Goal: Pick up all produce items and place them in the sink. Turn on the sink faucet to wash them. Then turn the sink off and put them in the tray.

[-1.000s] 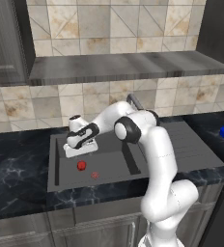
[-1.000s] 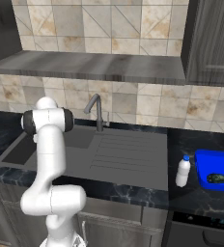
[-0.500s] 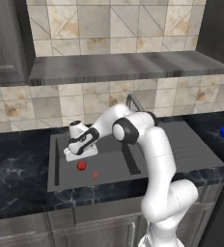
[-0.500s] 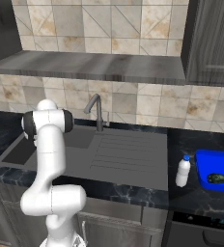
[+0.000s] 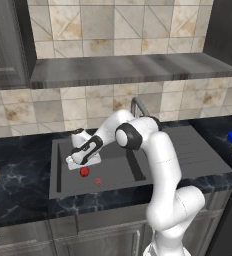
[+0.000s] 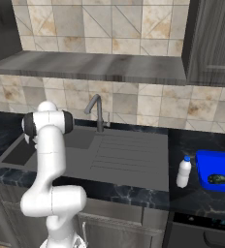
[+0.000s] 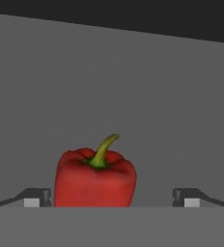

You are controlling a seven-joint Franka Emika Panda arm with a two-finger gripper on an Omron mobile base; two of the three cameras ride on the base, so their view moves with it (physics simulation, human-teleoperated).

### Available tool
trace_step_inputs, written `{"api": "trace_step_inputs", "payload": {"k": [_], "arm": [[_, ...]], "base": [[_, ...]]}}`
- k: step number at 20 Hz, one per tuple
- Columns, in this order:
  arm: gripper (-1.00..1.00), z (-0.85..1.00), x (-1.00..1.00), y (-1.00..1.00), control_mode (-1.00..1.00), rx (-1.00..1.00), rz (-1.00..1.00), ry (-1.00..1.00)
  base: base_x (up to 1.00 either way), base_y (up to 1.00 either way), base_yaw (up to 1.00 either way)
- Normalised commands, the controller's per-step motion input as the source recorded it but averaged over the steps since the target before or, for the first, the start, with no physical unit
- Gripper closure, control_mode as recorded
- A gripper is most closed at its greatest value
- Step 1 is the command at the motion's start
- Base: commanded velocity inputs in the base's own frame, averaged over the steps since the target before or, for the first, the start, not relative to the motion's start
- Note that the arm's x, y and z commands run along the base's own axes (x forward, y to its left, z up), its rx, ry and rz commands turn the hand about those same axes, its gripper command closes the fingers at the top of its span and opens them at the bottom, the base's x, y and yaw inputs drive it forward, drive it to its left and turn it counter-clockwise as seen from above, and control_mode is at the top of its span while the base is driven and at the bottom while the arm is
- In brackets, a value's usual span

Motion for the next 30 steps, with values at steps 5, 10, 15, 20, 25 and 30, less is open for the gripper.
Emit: {"api": "trace_step_inputs", "payload": {"k": [5,10,15,20,25,30], "arm": [[-1.0,-0.1,0.0,0.02,-1.0,0.0,-0.02,-0.02],[-1.0,-0.13,0.0,0.0,-1.0,0.0,-0.01,-0.02],[-1.0,-0.1,0.0,0.01,-1.0,0.0,0.0,-0.03],[1.0,-0.14,0.0,0.05,-1.0,0.0,0.0,-0.01],[1.0,-0.02,0.0,0.0,-1.0,0.0,0.0,0.0],[1.0,0.21,-0.22,0.0,-1.0,0.01,0.0,-0.08]], "base": [[0.0,0.0,0.0],[0.0,0.0,0.0],[0.0,0.0,0.0],[0.0,0.0,0.0],[0.0,0.0,0.0],[0.0,0.0,0.0]]}}
